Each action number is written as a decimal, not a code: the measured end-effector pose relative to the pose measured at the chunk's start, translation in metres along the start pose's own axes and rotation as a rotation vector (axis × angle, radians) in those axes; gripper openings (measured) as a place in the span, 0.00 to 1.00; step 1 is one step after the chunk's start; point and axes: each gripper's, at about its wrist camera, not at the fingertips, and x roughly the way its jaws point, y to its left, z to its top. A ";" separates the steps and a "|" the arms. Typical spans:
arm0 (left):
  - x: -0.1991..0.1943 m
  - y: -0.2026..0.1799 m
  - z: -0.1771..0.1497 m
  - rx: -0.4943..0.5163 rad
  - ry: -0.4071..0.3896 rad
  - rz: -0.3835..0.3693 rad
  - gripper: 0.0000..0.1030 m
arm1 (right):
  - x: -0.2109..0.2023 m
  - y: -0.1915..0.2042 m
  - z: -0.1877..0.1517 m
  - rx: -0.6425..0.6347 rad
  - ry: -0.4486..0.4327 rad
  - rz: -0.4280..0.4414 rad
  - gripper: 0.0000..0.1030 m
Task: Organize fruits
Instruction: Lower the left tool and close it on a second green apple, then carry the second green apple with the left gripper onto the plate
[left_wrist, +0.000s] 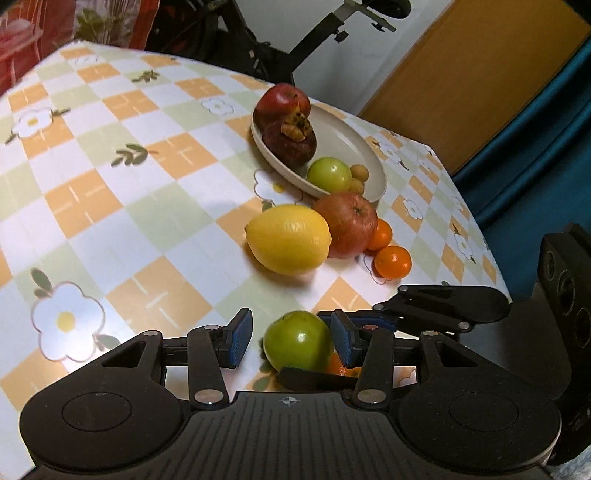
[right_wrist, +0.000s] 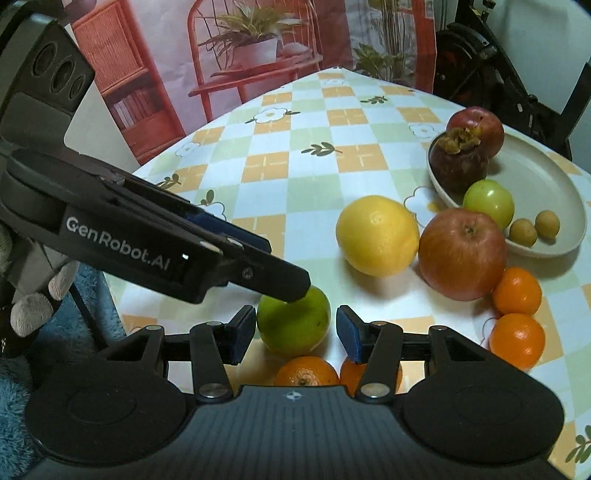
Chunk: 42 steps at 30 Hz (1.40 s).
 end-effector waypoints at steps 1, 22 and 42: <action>0.002 0.000 -0.001 0.000 0.003 -0.001 0.48 | 0.002 0.000 -0.001 -0.001 0.003 -0.001 0.51; 0.009 -0.009 -0.002 0.034 -0.007 -0.005 0.47 | 0.001 -0.009 -0.007 0.065 -0.052 0.031 0.47; -0.029 -0.077 0.054 0.184 -0.166 -0.001 0.47 | -0.068 -0.036 0.028 0.090 -0.235 -0.005 0.47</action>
